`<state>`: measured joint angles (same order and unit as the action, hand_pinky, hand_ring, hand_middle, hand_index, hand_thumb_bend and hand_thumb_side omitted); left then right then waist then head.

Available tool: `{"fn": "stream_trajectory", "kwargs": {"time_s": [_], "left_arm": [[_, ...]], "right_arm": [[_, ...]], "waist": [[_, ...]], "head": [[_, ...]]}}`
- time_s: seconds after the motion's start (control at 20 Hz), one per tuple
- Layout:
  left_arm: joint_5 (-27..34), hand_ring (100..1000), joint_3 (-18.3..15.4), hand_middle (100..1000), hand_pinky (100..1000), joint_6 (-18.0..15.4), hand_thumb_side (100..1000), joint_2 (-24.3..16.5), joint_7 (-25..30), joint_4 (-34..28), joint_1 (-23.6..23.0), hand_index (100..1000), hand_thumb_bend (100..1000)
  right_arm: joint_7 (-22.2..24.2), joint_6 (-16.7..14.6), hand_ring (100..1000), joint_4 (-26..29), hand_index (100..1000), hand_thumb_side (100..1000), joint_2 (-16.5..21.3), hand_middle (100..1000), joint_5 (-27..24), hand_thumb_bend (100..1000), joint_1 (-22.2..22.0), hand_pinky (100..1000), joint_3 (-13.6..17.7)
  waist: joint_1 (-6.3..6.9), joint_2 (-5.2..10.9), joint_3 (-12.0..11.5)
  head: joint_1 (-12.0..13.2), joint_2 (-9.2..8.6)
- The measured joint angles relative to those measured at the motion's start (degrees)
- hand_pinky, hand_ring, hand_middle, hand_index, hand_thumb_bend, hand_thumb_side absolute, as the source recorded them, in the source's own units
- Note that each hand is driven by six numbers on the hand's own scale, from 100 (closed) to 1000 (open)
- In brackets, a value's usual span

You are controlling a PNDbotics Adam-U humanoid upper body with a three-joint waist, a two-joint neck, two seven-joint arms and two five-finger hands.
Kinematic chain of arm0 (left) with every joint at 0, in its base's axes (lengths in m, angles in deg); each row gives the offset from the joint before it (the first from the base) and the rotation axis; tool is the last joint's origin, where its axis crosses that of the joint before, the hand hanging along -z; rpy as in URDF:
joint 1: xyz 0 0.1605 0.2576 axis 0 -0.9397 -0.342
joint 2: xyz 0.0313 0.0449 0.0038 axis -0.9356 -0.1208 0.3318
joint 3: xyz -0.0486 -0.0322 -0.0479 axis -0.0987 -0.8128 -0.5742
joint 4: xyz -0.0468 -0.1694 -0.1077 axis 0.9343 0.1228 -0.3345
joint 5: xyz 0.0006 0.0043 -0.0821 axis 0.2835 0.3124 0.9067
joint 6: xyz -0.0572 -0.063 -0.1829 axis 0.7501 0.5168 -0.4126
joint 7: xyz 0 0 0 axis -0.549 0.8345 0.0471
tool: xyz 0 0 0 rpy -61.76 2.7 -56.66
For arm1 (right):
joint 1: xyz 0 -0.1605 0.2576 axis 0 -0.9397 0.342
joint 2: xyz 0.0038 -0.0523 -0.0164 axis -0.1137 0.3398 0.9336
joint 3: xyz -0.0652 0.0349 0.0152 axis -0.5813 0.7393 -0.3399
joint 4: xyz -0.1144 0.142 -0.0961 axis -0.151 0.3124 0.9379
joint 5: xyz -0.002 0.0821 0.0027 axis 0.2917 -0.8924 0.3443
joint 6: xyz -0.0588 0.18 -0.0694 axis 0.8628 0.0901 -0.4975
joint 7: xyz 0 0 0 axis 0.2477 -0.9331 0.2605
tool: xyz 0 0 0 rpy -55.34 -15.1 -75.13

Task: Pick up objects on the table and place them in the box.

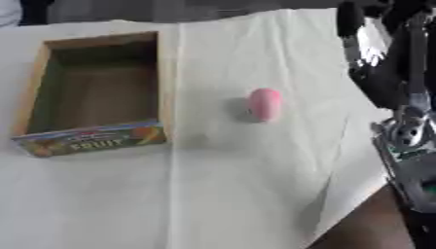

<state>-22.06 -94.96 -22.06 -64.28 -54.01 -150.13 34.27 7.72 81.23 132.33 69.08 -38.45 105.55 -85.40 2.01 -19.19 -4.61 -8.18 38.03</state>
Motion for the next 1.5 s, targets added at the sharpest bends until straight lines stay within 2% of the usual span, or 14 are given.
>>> {"fn": "stream_trajectory", "kwargs": {"time_s": [0.25,0.5,0.6,0.9,1.15,1.3,1.4,1.5], "left_arm": [[0.07,629,0.20,610,737,0.14,609,-0.02,0.18,0.00,-0.02,829,100],[0.08,629,0.34,610,737,0.19,609,-0.04,0.28,0.00,-0.06,829,100],[0.08,629,0.35,610,737,0.19,610,-0.05,0.32,0.00,-0.10,829,100],[0.09,629,0.39,610,737,0.31,610,-0.08,0.65,0.00,-0.25,829,100],[0.10,629,0.67,610,738,0.31,611,-0.09,0.82,0.00,-0.37,829,100],[0.16,629,0.69,609,738,0.41,609,-0.10,0.92,0.00,-0.37,828,100],[0.22,629,0.70,609,738,0.46,608,-0.10,1.00,0.00,-0.37,825,100],[0.23,629,0.71,608,738,0.46,608,-0.10,1.03,0.00,-0.37,825,100]], "right_arm": [[5.37,4.44,783,0.00,853,630,4.79,741,3.64,448,3.33,714,-1.24],[12.35,6.83,796,0.00,855,549,9.24,751,6.66,444,6.21,739,-2.75],[15.57,7.36,803,0.01,857,559,11.08,755,7.76,442,7.18,749,-3.29],[26.28,7.29,841,0.01,900,611,16.32,790,9.79,456,9.27,797,-5.08],[36.98,5.79,870,0.03,949,563,20.24,816,9.97,493,10.74,826,-7.34],[42.55,5.30,885,0.10,940,500,21.67,822,9.85,540,11.48,843,-8.41],[45.83,5.16,895,0.20,938,411,22.29,824,9.70,606,11.96,854,-9.18],[49.16,5.18,899,0.29,931,352,22.52,819,9.42,623,12.42,856,-10.04]], "waist": [[0.00,0.26,-0.26],[-0.01,0.45,-0.45],[-0.02,0.47,-0.51],[-0.30,0.63,-0.72],[-0.39,0.85,-0.93],[-0.59,0.85,-0.98],[-0.70,0.85,-1.10],[-0.70,0.85,-1.23]], "head": [[0.02,1.58],[0.02,2.19],[0.00,2.19],[-0.22,2.06],[-1.14,1.40],[-1.70,0.96],[-1.87,0.62],[-1.98,0.55]]}}
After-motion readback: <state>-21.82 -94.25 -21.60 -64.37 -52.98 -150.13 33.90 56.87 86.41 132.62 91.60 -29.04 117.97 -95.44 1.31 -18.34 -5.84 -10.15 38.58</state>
